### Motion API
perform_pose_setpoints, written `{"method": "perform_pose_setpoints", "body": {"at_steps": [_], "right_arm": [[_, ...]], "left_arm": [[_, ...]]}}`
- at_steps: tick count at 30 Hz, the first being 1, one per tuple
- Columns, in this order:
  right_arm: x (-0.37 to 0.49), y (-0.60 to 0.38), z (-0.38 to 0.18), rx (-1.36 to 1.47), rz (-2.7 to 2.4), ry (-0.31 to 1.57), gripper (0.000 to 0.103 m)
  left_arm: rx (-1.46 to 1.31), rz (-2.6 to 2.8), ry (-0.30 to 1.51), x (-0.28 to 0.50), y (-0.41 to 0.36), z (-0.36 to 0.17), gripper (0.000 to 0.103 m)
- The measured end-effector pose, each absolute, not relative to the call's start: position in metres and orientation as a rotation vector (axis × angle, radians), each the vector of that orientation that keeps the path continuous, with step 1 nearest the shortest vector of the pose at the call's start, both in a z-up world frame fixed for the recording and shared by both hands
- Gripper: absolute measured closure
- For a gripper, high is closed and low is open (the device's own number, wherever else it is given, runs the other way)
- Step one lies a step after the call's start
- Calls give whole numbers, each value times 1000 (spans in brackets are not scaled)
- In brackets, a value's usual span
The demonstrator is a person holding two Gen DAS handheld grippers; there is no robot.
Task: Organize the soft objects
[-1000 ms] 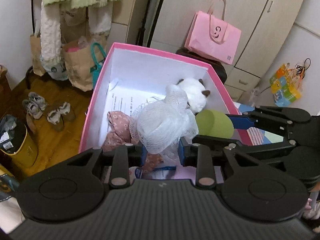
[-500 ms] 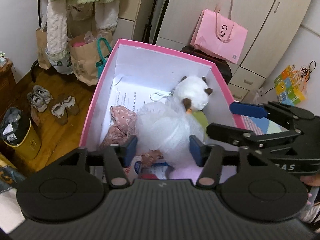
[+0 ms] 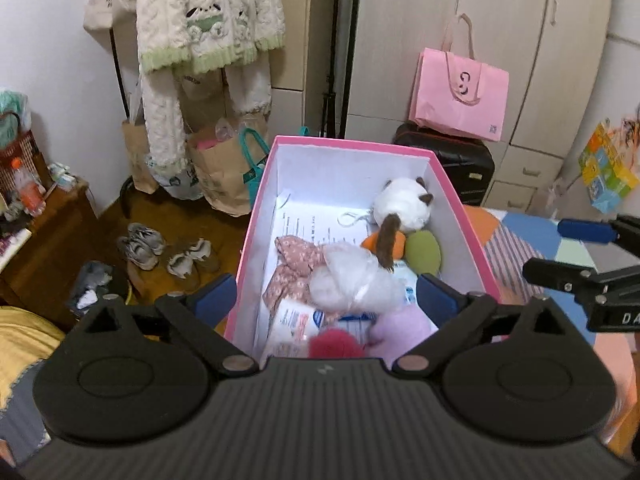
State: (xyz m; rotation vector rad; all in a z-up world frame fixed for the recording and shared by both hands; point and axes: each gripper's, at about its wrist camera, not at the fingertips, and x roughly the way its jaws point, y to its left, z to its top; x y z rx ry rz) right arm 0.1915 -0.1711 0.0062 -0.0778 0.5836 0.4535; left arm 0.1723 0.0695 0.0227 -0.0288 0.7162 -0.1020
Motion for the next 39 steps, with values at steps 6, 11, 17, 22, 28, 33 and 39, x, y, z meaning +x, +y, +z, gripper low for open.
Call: {"method": "perform_pose_setpoints", "body": {"at_steps": [6, 11, 17, 22, 28, 33, 39], "right_arm": [[156, -173, 13, -125, 446, 547, 4], [135, -170, 19, -194, 324, 571, 2], [109, -185, 26, -158, 241, 597, 2], [73, -196, 32, -114, 169, 511, 2], [42, -202, 36, -85, 75, 476, 2], [29, -205, 32, -47, 27, 506, 2], [14, -211, 23, -10, -27, 516, 2]], "left_arm": [[58, -108, 791, 149, 53, 29, 5], [80, -96, 792, 129, 46, 36, 5], [87, -152, 722, 95, 34, 42, 5], [49, -211, 664, 72, 23, 40, 5], [53, -159, 601, 58, 7, 36, 5], [23, -161, 584, 52, 3, 32, 5], [27, -147, 583, 47, -1, 21, 5]]}}
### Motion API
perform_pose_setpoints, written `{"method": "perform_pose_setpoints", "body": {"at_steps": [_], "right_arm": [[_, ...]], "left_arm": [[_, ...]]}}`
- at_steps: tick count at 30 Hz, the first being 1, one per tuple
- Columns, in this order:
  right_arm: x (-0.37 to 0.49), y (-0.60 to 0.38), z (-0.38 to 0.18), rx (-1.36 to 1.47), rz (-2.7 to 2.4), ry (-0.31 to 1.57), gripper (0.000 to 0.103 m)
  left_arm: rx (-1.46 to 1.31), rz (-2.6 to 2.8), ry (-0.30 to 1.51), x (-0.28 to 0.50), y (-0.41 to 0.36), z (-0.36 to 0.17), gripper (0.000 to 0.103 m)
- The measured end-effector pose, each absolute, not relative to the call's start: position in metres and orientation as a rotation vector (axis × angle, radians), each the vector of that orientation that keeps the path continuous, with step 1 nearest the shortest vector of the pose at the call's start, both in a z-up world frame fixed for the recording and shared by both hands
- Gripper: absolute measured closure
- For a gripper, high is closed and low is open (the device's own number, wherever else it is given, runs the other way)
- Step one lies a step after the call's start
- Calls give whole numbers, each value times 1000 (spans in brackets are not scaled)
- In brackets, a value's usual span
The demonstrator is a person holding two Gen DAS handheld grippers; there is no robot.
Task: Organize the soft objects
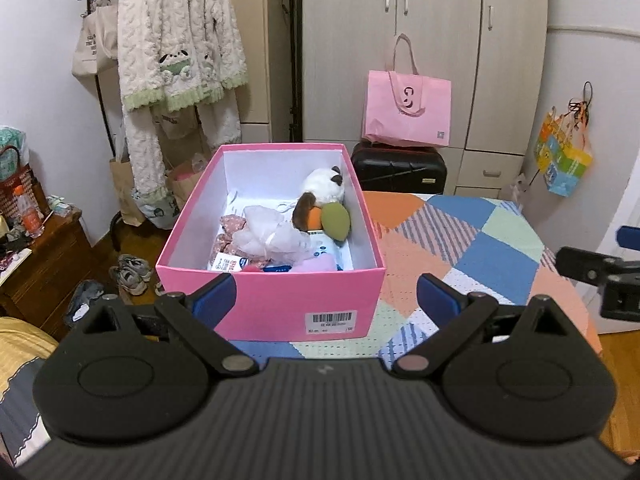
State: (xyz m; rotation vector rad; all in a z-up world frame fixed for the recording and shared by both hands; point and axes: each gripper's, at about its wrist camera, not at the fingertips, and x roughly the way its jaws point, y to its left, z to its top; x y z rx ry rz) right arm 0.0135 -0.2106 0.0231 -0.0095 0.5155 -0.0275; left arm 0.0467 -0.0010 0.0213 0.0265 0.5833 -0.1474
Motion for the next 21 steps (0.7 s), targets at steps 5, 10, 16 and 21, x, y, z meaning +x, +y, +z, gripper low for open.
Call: {"method": "perform_pose_setpoints", "body": {"at_steps": [5, 10, 16, 21], "right_arm": [[3, -206, 20, -31, -62, 505, 2], [1, -203, 18, -38, -99, 499, 2], [-1, -198, 14, -93, -137, 485, 2], [-6, -200, 13, -72, -138, 480, 2]], "left_arm": [[45, -142, 588, 44, -5, 16, 5], [54, -97, 567, 40, -5, 14, 5], [51, -77, 563, 41, -5, 11, 5], [50, -78, 550, 38, -6, 6, 5]]}}
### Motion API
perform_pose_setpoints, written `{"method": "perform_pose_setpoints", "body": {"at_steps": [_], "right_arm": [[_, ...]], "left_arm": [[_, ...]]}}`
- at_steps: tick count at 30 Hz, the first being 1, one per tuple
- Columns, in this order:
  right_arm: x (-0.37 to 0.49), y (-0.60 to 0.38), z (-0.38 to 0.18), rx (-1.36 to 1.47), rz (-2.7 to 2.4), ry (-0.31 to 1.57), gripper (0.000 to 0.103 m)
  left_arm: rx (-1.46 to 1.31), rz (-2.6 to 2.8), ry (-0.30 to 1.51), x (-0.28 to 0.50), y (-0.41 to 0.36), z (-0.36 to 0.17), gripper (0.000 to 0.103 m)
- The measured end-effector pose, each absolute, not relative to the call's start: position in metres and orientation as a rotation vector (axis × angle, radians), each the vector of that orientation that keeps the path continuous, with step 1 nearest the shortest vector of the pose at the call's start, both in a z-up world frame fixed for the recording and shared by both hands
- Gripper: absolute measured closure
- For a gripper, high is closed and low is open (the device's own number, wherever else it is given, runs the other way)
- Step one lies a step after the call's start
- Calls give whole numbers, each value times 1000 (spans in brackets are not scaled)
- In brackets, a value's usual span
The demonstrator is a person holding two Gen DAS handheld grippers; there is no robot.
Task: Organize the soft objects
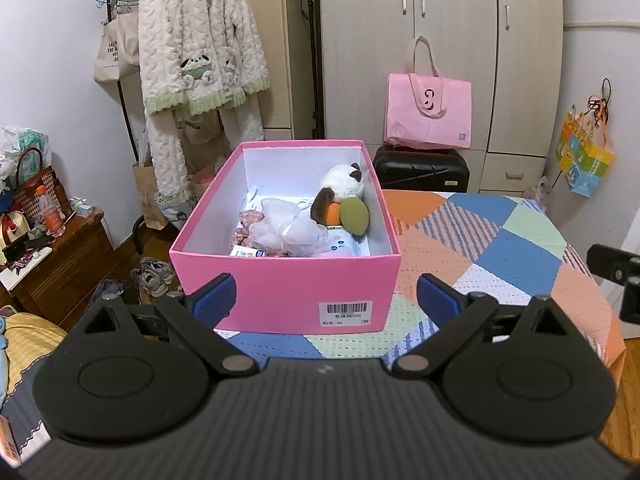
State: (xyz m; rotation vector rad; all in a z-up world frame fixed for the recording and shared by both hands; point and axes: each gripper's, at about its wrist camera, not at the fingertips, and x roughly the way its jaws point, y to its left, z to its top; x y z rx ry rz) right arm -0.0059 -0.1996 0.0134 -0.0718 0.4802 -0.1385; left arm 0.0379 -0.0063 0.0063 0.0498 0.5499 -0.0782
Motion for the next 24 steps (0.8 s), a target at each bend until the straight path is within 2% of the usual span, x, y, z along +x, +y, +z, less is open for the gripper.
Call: {"method": "perform_pose_setpoints", "body": {"at_steps": [13, 24], "right_arm": [[-15, -210, 12, -42, -188, 434, 2], [-14, -209, 8, -54, -193, 435, 2]], "left_arm": [[39, -107, 472, 26, -11, 8, 5], [54, -97, 476, 25, -12, 7, 5]]}}
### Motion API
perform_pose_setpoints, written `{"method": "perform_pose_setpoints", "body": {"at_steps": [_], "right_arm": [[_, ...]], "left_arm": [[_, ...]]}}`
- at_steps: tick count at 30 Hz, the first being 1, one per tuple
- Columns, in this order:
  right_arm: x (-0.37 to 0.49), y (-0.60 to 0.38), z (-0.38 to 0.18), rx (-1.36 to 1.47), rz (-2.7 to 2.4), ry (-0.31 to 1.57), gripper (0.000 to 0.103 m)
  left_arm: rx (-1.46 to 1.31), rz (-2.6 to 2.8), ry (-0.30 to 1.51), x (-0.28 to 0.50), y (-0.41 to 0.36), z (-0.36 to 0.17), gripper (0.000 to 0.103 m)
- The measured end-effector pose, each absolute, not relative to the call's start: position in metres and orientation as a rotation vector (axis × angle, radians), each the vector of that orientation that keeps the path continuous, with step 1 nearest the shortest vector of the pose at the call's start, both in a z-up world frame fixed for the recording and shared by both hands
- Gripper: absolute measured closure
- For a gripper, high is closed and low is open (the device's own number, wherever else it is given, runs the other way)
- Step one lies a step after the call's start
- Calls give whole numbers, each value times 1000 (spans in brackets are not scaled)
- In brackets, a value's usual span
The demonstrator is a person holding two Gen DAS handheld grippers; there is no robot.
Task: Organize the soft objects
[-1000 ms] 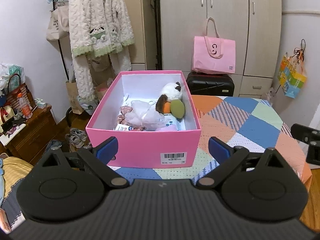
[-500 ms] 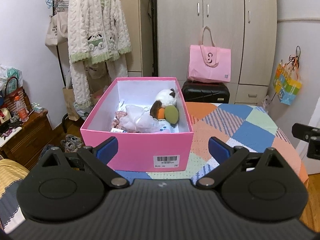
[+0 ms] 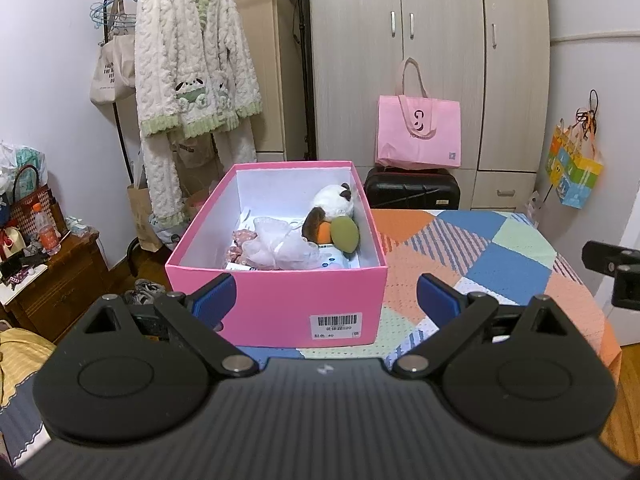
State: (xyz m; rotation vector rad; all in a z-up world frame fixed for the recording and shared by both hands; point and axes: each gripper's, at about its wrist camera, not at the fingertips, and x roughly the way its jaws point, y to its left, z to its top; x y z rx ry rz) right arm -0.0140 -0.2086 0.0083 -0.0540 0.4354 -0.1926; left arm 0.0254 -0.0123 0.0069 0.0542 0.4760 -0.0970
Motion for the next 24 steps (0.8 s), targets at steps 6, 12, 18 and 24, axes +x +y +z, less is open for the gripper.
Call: {"method": "perform_pose_setpoints", "body": {"at_steps": [6, 12, 18, 24], "right_arm": [[-17, -205, 7, -71, -189, 428, 2], [-18, -203, 6, -75, -194, 430, 2], [-16, -202, 5, -87, -210, 421, 2], [-16, -204, 4, -83, -213, 420, 2]], "left_arm": [[59, -88, 481, 27, -12, 5, 5], [71, -78, 469, 27, -13, 3, 5], [77, -82, 458, 25, -14, 3, 5], [77, -81, 460, 25, -14, 3, 5]]}}
